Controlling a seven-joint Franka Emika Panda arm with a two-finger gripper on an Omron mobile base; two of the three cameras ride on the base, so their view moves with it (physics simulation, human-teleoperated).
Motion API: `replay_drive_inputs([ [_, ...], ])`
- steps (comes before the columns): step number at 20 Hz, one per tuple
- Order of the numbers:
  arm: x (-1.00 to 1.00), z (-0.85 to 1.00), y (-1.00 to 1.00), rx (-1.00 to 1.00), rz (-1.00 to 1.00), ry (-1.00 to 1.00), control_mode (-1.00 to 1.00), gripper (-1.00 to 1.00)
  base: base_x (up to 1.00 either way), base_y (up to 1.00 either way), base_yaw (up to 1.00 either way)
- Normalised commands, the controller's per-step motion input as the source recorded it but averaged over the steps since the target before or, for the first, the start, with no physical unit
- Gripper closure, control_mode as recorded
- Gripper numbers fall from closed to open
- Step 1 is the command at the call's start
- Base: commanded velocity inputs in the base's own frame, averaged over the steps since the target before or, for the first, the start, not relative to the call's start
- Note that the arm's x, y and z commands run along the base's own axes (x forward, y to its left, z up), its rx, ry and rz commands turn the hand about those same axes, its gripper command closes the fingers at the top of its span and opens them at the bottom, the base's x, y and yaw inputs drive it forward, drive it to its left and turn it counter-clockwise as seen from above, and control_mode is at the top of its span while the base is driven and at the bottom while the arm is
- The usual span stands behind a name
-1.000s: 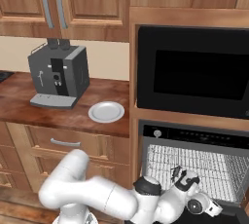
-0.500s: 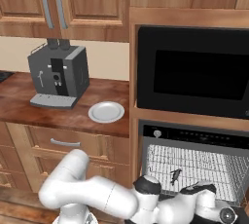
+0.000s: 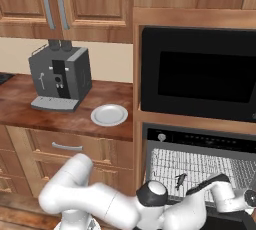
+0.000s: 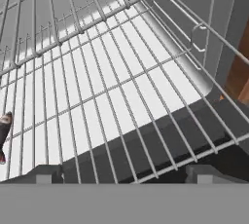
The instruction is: Take the fish from the oven and place it on the plate on the counter.
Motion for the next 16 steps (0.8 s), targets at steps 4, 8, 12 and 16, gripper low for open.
replay_drive_inputs([
  [4,-0.24,-0.23,0.01,0.13,0.34,0.00,-1.00,-1.00,0.00,0.00,0.00],
  [8,-0.18,-0.69,0.18,0.12,0.44,0.00,-1.00,-1.00,0.00,0.00,0.00],
  [12,-0.01,-0.95,0.27,0.06,0.39,0.01,-1.00,-1.00,0.00,0.00,0.00],
  [16,0.00,-0.99,0.29,0.00,0.32,0.00,-1.00,-1.00,0.00,0.00,0.00],
])
